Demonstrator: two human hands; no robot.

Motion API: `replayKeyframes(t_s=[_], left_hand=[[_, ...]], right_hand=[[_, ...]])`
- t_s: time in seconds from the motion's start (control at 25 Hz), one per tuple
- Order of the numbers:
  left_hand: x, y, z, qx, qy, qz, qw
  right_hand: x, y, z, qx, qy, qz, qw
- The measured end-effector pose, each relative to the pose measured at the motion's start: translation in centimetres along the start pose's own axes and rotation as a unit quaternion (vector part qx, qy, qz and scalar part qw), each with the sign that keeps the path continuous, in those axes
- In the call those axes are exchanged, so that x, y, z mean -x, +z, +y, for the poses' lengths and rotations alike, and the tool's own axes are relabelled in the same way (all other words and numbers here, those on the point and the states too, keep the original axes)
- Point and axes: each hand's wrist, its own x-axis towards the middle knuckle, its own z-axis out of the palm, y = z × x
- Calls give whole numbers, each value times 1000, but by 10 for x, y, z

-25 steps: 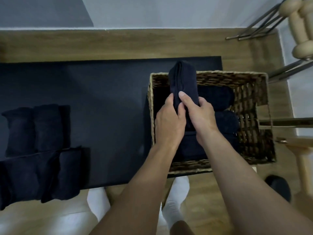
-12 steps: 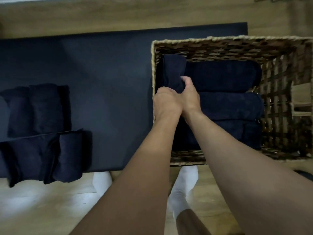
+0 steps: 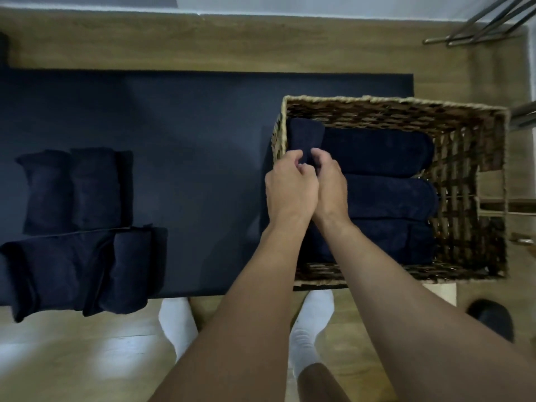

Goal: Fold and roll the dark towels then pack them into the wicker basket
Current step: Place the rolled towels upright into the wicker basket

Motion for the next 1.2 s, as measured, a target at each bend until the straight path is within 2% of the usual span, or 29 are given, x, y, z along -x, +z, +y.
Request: replayKeyframes(t_s=[0.08, 0.16, 0.28, 0.44, 0.64, 0.8, 0.96, 1.08, 1.2], left_hand=[[-1, -27, -3, 69, -10, 37, 997], [-8, -66, -14, 117, -40, 82, 989], [-23, -136, -57, 107, -64, 142, 982], [-53, -224, -140, 47, -116, 184, 975], [-103, -296, -234, -55, -164, 175, 969], [-137, -298, -280, -152, -144, 92, 973], [-158, -292, -303, -220, -112, 112, 963], [-169, -297, -301, -199, -105, 115, 967], [-167, -297, -289, -115, -145, 89, 979]], right_hand=[[21, 7, -29, -21, -44, 47, 998], [40, 27, -63, -43, -87, 58, 994], [64, 86, -107, -77, -121, 8, 990], [86, 184, -144, -120, -104, -102, 982], [75, 299, -153, -100, -20, -185, 977], [48, 371, -135, -46, 20, -215, 975], [31, 405, -118, -48, 80, -236, 967], [25, 408, -116, -86, 126, -250, 956], [21, 394, -117, -115, 116, -227, 960]])
